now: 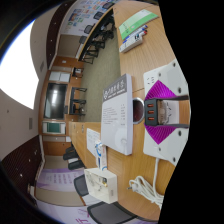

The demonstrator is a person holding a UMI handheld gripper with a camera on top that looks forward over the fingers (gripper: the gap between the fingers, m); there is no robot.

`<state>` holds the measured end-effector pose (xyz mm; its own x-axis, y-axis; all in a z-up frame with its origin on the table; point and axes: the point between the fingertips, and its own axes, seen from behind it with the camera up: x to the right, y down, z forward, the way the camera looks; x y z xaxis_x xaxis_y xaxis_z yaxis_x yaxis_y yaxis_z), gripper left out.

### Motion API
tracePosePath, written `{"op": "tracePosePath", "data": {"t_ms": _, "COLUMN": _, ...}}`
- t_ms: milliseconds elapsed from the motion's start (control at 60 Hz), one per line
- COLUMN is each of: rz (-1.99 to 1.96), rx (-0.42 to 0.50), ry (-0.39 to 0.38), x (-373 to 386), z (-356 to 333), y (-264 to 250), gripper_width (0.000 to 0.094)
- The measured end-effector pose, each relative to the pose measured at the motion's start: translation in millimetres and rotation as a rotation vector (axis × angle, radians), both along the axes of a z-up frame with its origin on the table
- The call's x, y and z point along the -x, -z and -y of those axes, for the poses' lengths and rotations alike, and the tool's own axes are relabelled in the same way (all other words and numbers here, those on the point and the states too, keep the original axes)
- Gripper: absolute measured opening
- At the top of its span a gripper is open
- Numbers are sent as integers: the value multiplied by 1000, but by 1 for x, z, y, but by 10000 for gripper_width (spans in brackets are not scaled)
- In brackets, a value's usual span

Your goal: Unplug charger

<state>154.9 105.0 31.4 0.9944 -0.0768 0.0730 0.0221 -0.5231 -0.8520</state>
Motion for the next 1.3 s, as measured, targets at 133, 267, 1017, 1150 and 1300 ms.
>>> {"op": "tracePosePath", "data": {"t_ms": 133, "rz": 24, "rx": -17, "ry": -2, "x": 1, "z": -4, "y": -12, "gripper_width": 240}}
{"op": "tracePosePath", "data": {"t_ms": 267, "rz": 14, "rx": -181, "ry": -43, "x": 11, "z": -21, "y": -100, "gripper_width": 239}}
{"op": "tracePosePath", "data": {"t_ms": 1017, "rz": -39, "rx": -17, "ry": -81, "x": -172, "z": -14, "y": 8, "gripper_width": 367}}
{"op": "tracePosePath", "data": {"t_ms": 1150, "rz": -72, "rx": 33, "ry": -111, "x": -171, "z": 8, "y": 19, "gripper_width": 518}}
{"op": "tracePosePath", "data": {"t_ms": 1300, "rz": -72, "rx": 94, "ry": -125, "x": -171, "z": 41, "y": 21, "gripper_width": 811}}
